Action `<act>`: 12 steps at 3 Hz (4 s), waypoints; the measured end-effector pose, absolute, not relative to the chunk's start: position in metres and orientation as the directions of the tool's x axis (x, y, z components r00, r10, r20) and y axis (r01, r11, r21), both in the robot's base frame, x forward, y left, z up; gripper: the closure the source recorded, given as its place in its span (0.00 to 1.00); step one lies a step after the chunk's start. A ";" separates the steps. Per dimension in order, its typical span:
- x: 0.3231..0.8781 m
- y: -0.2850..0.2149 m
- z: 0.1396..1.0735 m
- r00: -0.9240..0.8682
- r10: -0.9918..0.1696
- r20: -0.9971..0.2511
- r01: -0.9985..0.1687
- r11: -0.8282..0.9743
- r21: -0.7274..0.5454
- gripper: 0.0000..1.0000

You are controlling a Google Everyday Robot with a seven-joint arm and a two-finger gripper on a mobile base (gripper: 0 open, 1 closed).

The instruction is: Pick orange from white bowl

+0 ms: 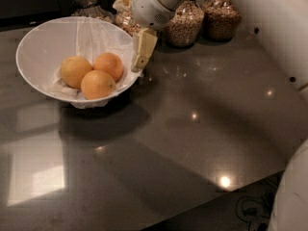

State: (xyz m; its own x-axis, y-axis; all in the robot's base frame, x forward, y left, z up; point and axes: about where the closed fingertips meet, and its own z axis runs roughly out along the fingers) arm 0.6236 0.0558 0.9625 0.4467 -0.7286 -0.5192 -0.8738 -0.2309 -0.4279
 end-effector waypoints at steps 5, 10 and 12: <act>0.644 0.093 0.922 0.583 -0.560 -0.588 -0.809 -0.465 -0.359 0.53; 0.651 0.111 0.895 0.575 -0.572 -0.586 -0.807 -0.515 -0.289 0.43; 0.651 0.109 0.892 0.568 -0.577 -0.587 -0.812 -0.512 -0.282 0.14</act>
Offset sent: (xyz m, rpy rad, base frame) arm 0.0181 0.0227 -0.0265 0.0464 0.0794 0.2791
